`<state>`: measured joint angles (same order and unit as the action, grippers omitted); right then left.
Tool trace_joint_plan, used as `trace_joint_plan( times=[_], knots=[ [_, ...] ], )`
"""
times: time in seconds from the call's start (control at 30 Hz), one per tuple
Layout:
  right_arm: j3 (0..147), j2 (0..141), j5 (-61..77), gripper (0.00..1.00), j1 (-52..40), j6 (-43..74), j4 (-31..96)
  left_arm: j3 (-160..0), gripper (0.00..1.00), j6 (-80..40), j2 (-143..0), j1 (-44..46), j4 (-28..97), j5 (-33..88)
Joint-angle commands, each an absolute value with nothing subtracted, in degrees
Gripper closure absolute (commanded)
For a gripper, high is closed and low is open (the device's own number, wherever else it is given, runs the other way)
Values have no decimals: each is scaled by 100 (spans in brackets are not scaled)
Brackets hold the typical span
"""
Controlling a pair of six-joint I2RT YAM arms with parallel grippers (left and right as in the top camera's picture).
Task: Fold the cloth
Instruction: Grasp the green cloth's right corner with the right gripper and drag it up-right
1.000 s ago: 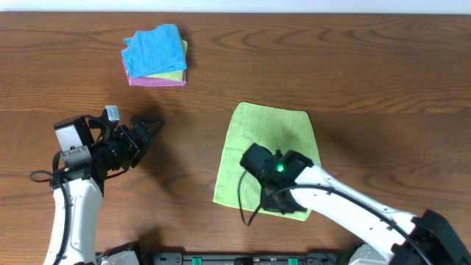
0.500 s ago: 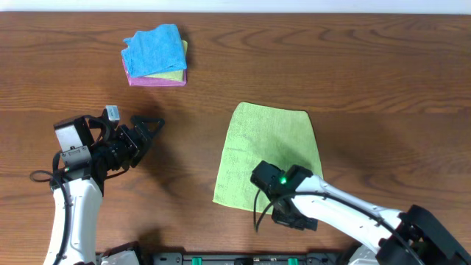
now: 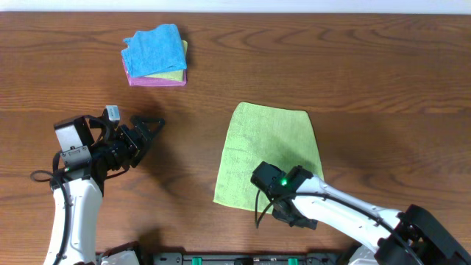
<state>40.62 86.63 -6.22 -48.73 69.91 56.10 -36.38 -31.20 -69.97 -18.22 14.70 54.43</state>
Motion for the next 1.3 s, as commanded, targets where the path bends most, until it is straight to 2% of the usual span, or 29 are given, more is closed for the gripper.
trace_joint_plan(
  times=[0.0,0.57,0.8,1.13,1.27],
  knots=[
    [4021,8702,-932,99,-4873,7113,5607,-3774,4,-3002,-6997,-1852,1450,5557],
    [3846,8702,-1251,99,-3776,7474,5572,-3780,4,-3197,-6997,-1852,1149,5557],
    [3846,8702,-2032,99,-2928,7022,5435,-3780,4,-3194,-6997,-1850,1151,5601],
    [3868,8702,-2397,99,-1372,5009,3402,-3778,4,-3194,-6997,-1835,1153,5708],
    [3946,8702,-2421,98,-969,4574,2497,-3778,4,-3194,-6997,-1835,1155,5763]
  ],
)
